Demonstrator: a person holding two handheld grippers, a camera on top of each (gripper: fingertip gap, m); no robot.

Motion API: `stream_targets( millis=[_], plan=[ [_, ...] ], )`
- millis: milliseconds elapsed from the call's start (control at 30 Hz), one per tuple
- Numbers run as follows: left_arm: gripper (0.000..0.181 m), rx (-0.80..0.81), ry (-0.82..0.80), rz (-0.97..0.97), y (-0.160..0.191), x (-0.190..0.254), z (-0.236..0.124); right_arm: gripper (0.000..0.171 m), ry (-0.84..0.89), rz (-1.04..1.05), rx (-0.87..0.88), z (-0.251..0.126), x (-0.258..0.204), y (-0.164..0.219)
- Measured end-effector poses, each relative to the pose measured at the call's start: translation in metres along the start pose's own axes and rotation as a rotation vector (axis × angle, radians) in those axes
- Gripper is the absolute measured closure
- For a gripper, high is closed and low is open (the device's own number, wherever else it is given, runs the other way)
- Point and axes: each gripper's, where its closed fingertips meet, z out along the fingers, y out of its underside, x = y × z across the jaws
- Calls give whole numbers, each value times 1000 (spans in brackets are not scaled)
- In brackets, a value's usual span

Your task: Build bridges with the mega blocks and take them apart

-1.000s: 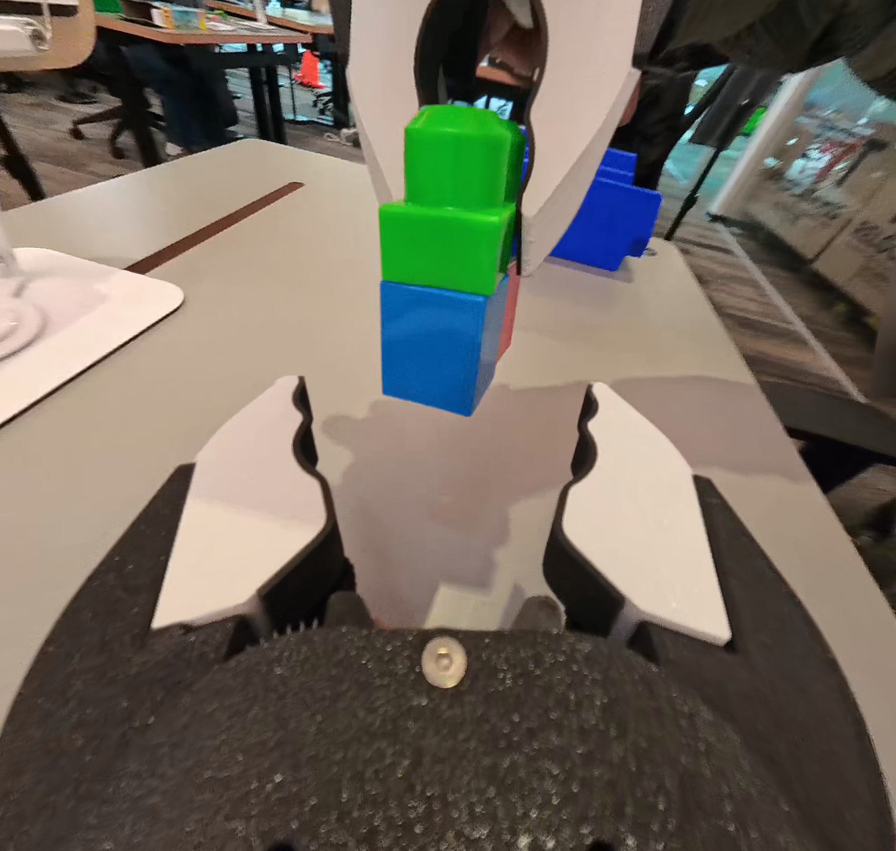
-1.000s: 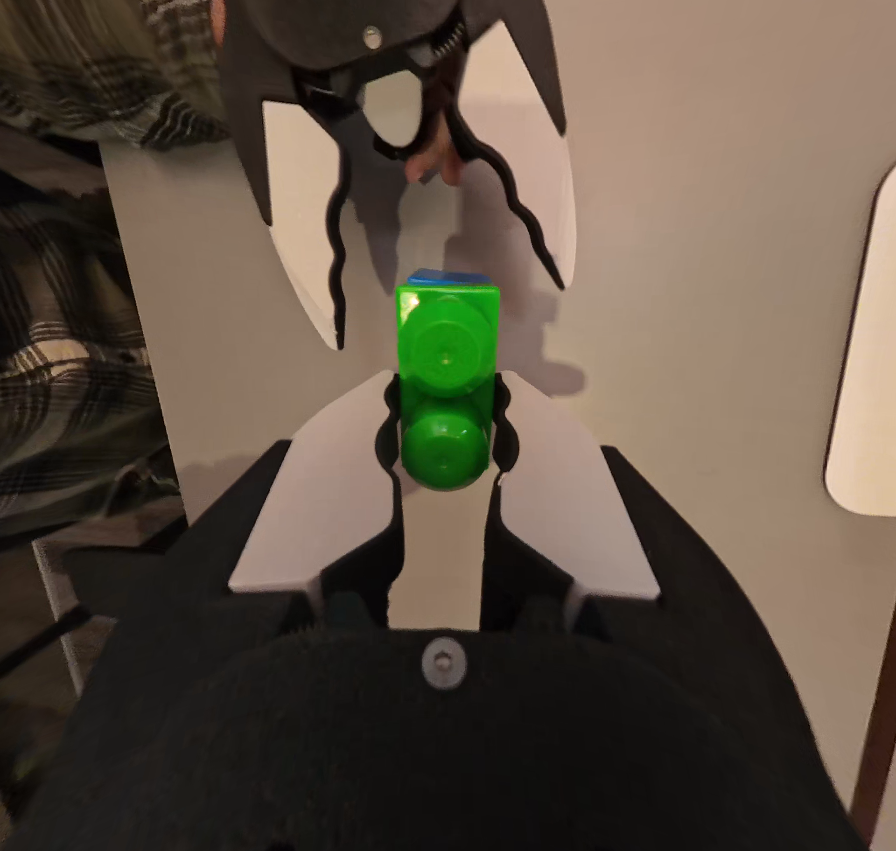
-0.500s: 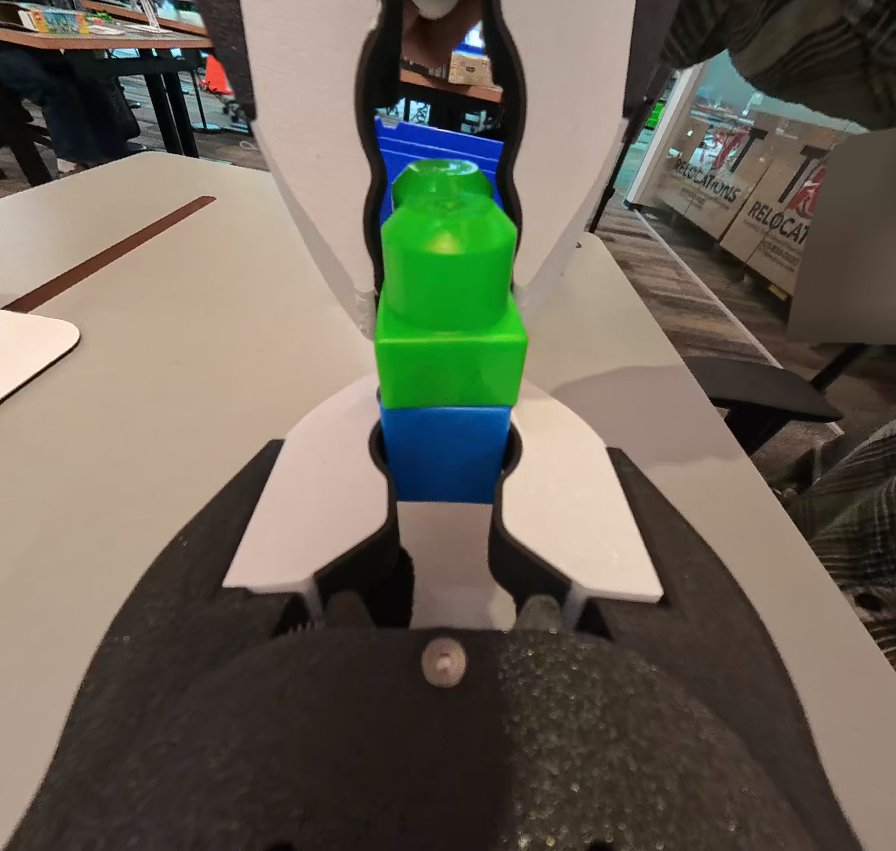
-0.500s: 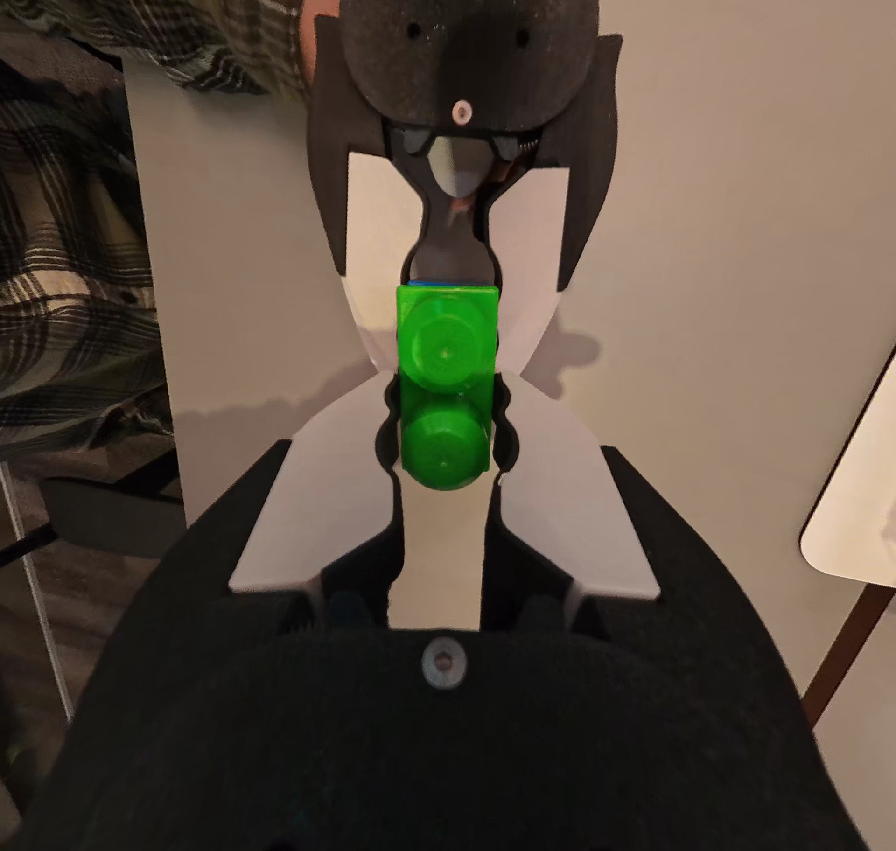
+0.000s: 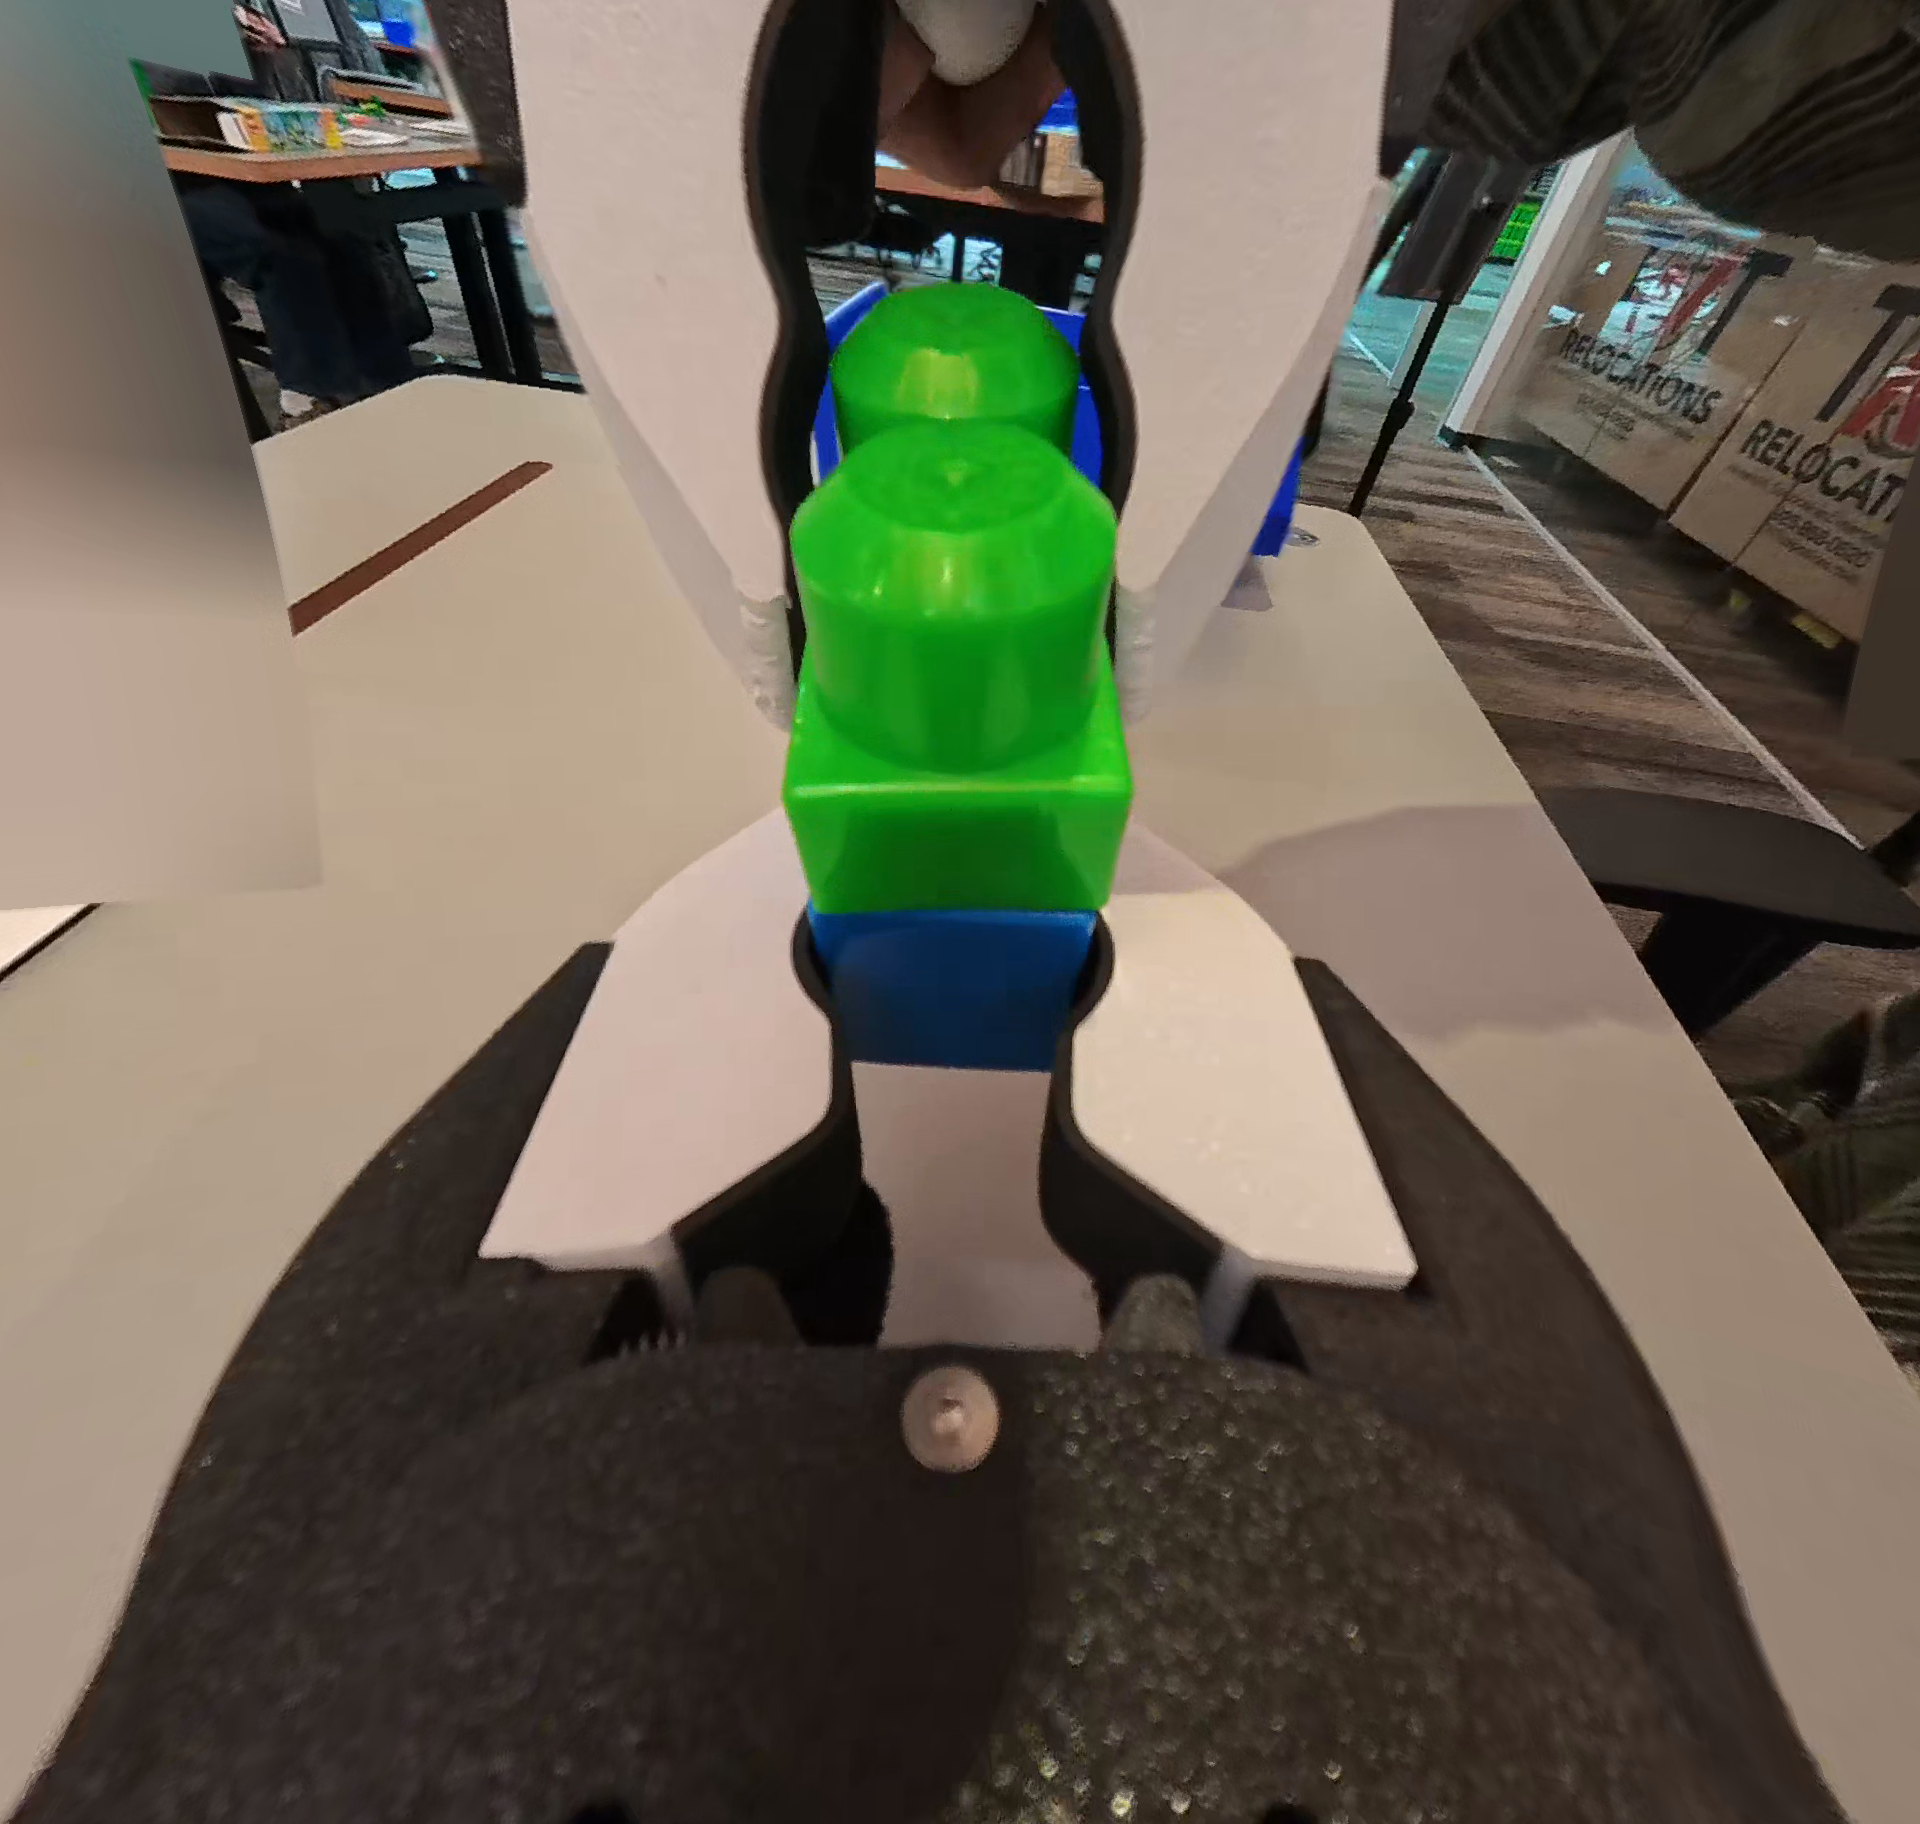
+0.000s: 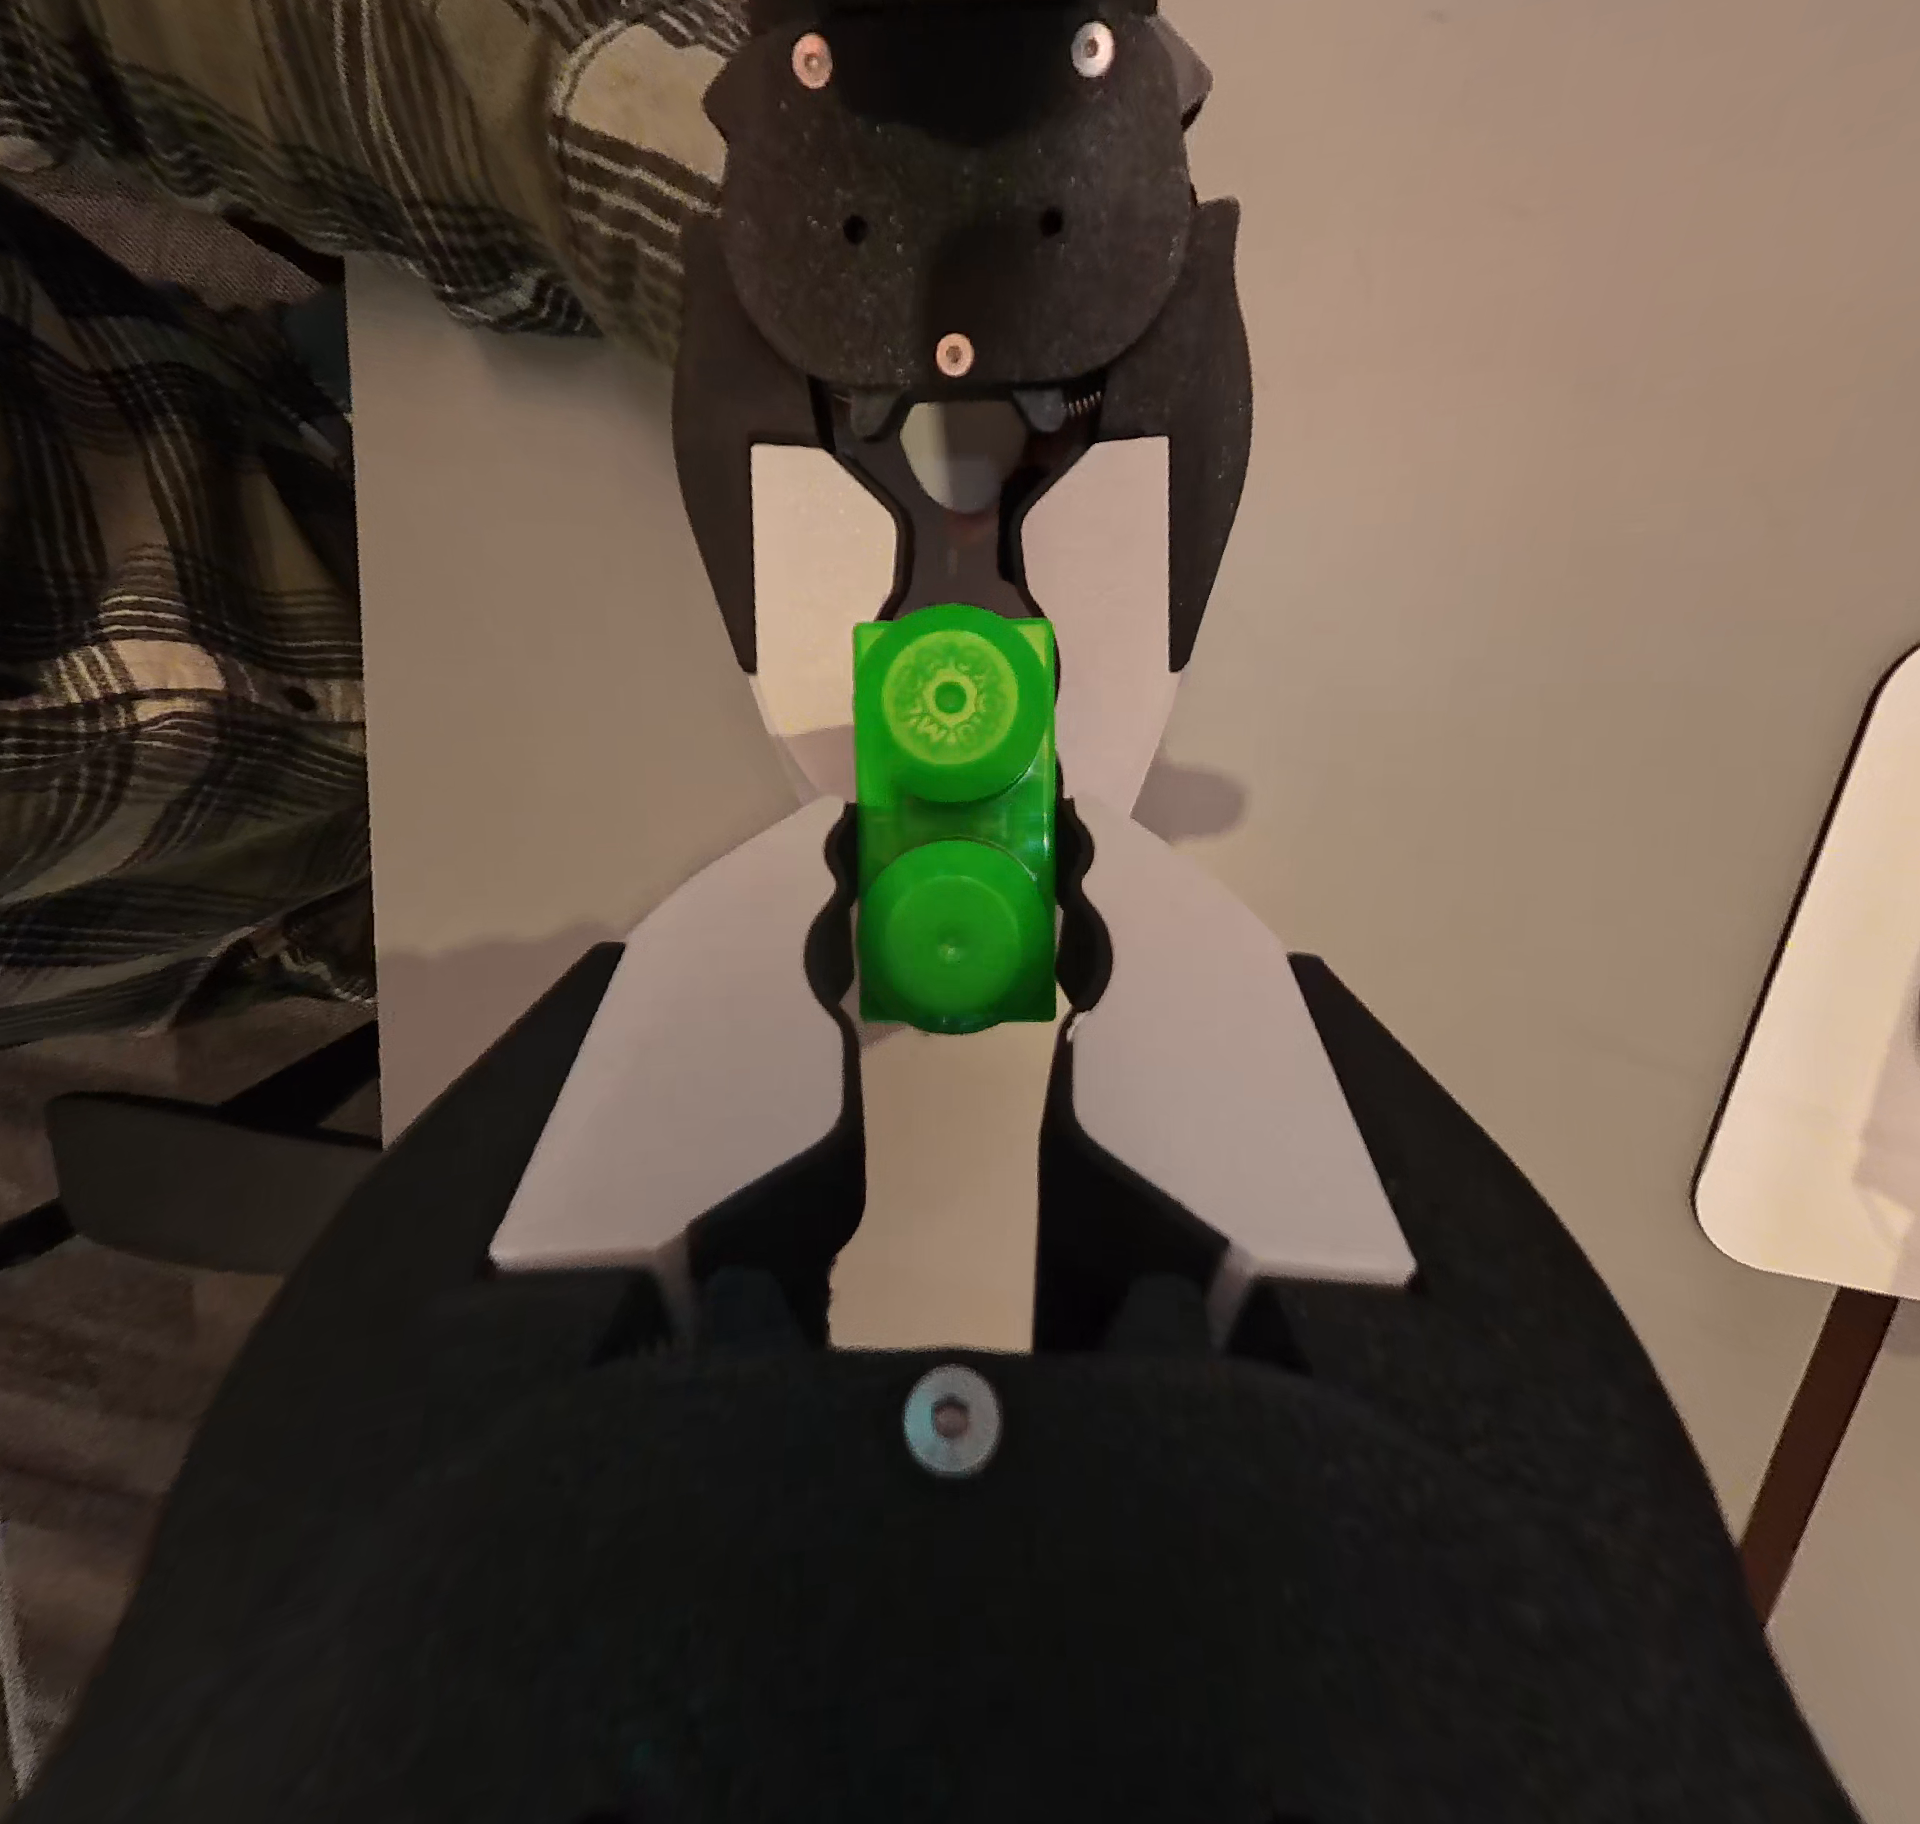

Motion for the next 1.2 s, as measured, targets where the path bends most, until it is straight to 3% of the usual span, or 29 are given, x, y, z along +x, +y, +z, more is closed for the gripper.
stream_targets(
  millis=[133, 233, 333, 633, 700, 900, 1200],
  plan=[
    [142, -7, 15, -3, 1, 3, 2, 134, 10, -34, 40, -2, -2, 1],
    [141, -35, 10, -2, 8, 1, 2, 111, 54, -64, 85, -11, 1, 2],
    [141, -12, 6, -17, 5, -2, -4, 106, 94, -74, 172, -26, 3, 3],
    [141, -4, 26, -37, 3, 0, -5, 130, 22, 2, 425, -38, 0, -2],
    [141, -4, 30, -37, 3, 1, -4, 145, 19, 24, 469, -35, 3, -6],
    [142, 74, -15, -36, -6, -4, -7, 145, 48, 43, 571, -38, 4, -12],
    [144, 89, -82, -6, -11, -8, -10, 145, 116, 17, 504, -40, 3, -9]
  ],
)
